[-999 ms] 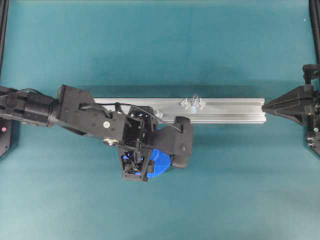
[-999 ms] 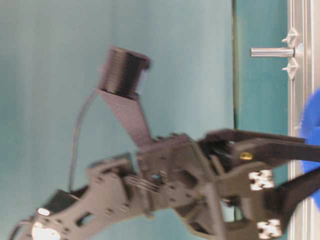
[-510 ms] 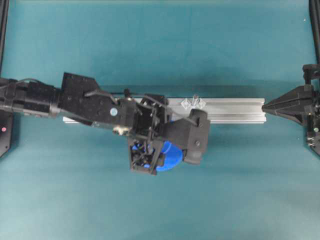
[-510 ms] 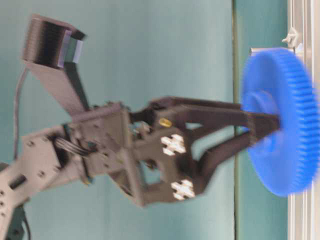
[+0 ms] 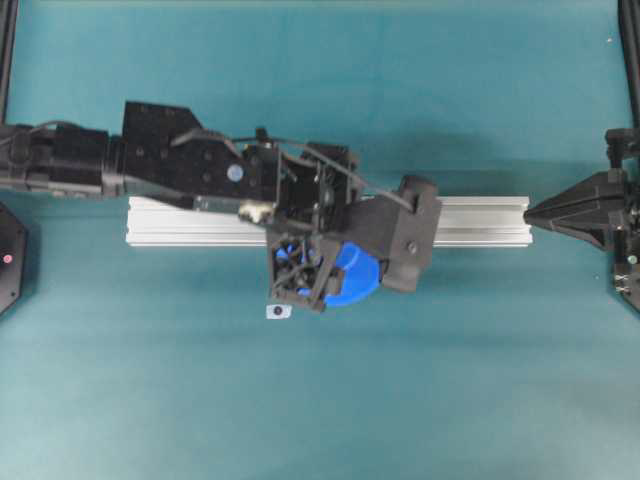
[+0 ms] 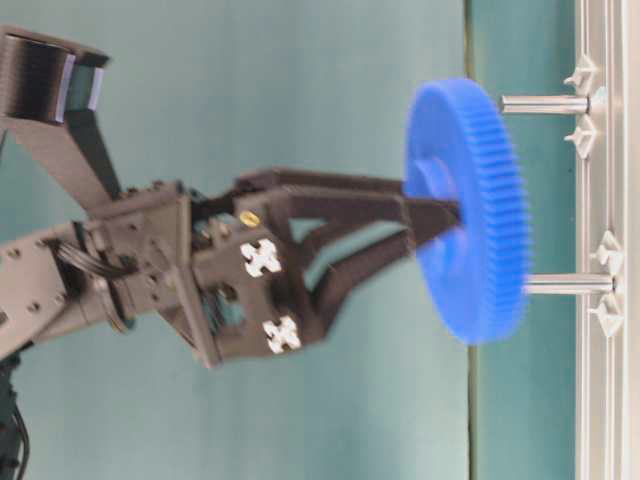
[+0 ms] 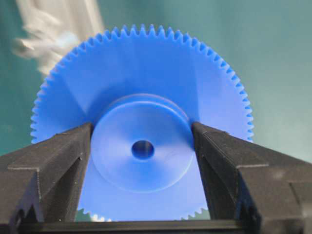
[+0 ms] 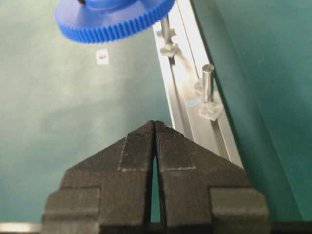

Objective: Find the location of the shaft and insert the large gear.
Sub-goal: 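Lift the blue gear and carry it over the left shaft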

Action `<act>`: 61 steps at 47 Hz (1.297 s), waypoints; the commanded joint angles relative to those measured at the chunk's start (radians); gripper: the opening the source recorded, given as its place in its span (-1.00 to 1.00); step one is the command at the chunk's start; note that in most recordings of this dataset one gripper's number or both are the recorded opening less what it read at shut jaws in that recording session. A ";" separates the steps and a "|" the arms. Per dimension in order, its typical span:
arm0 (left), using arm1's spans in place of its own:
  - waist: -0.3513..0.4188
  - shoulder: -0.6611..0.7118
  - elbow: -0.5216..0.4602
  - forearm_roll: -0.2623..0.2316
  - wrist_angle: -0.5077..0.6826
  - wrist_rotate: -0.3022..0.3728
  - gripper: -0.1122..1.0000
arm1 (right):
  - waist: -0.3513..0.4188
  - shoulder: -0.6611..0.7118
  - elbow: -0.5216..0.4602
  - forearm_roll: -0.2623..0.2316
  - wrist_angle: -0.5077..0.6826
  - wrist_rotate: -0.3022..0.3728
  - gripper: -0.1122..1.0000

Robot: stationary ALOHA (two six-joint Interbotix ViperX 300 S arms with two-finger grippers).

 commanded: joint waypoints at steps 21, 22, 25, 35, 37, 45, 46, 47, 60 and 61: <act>0.057 0.081 -0.170 0.006 0.044 0.109 0.47 | -0.002 0.006 -0.011 0.000 -0.006 0.009 -0.80; 0.058 0.084 -0.178 0.006 0.044 0.112 0.47 | -0.002 0.006 -0.011 0.000 -0.005 0.009 -0.80; 0.063 0.097 -0.196 0.006 0.044 0.121 0.47 | -0.002 0.005 -0.011 0.000 -0.006 0.009 -0.80; 0.078 0.144 -0.258 0.006 0.061 0.158 0.47 | -0.012 -0.005 -0.008 0.000 -0.005 0.008 -0.80; 0.081 0.155 -0.270 0.006 0.069 0.164 0.47 | -0.015 -0.011 -0.006 0.000 -0.005 0.008 -0.80; 0.095 0.201 -0.328 0.006 0.094 0.169 0.47 | -0.023 -0.029 0.000 0.000 -0.003 0.008 -0.80; 0.097 0.206 -0.334 0.006 0.095 0.169 0.47 | -0.023 -0.031 0.000 0.000 -0.005 0.008 -0.80; 0.098 0.210 -0.341 0.006 0.097 0.170 0.47 | -0.023 -0.032 0.002 0.000 -0.005 0.008 -0.80; 0.112 0.256 -0.390 0.006 0.107 0.186 0.47 | -0.028 -0.035 0.005 0.000 -0.005 0.008 -0.80; 0.114 0.261 -0.391 0.006 0.107 0.186 0.47 | -0.029 -0.035 0.005 0.000 -0.003 0.008 -0.80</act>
